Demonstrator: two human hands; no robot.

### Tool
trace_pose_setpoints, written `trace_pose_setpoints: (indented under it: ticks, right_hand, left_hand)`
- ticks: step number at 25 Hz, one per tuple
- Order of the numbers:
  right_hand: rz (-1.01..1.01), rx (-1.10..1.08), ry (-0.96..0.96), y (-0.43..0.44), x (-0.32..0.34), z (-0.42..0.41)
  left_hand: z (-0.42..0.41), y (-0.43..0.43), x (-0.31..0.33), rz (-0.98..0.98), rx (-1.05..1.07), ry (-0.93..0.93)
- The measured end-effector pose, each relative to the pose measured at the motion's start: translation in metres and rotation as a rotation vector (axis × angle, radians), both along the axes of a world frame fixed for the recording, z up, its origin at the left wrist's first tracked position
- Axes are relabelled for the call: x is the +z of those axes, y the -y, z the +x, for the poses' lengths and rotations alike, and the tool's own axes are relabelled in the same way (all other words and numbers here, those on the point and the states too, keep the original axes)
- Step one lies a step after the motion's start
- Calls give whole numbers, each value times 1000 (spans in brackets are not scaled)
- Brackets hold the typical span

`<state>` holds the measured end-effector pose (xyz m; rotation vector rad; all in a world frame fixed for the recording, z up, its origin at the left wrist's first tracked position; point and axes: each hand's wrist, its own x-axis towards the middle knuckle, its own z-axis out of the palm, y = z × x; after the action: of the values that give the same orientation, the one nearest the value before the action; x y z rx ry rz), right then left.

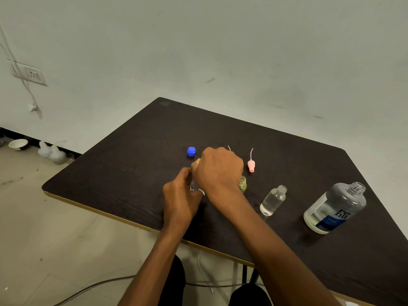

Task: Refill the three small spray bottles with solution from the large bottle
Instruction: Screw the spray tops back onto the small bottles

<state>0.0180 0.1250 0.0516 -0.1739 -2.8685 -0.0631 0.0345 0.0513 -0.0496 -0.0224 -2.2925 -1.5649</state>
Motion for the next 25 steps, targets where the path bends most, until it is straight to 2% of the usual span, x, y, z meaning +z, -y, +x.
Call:
trace_pose_setpoints:
  ticks: [6, 9, 17, 19, 22, 24, 25]
  right_hand:
    - [22, 43, -3, -2, 5, 11]
    - [-4, 50, -86, -12, 20, 22]
    - [-296, 65, -180, -92, 79, 52]
    - [-280, 61, -192, -106, 82, 59]
    - [-256, 80, -163, -121, 79, 61]
    - [-256, 125, -139, -127, 75, 58]
    - [-254, 157, -113, -129, 74, 56]
  left_hand:
    - [3, 0, 4, 7, -29, -34]
    - [5, 1, 5, 19, -61, -58]
    - [4, -2, 5, 53, -89, 20]
    - [12, -2, 8, 84, -9, -81]
    - [33, -9, 5, 6, 88, -393]
    - [48, -23, 2, -72, 22, -552]
    - [52, -33, 1, -87, -31, -565]
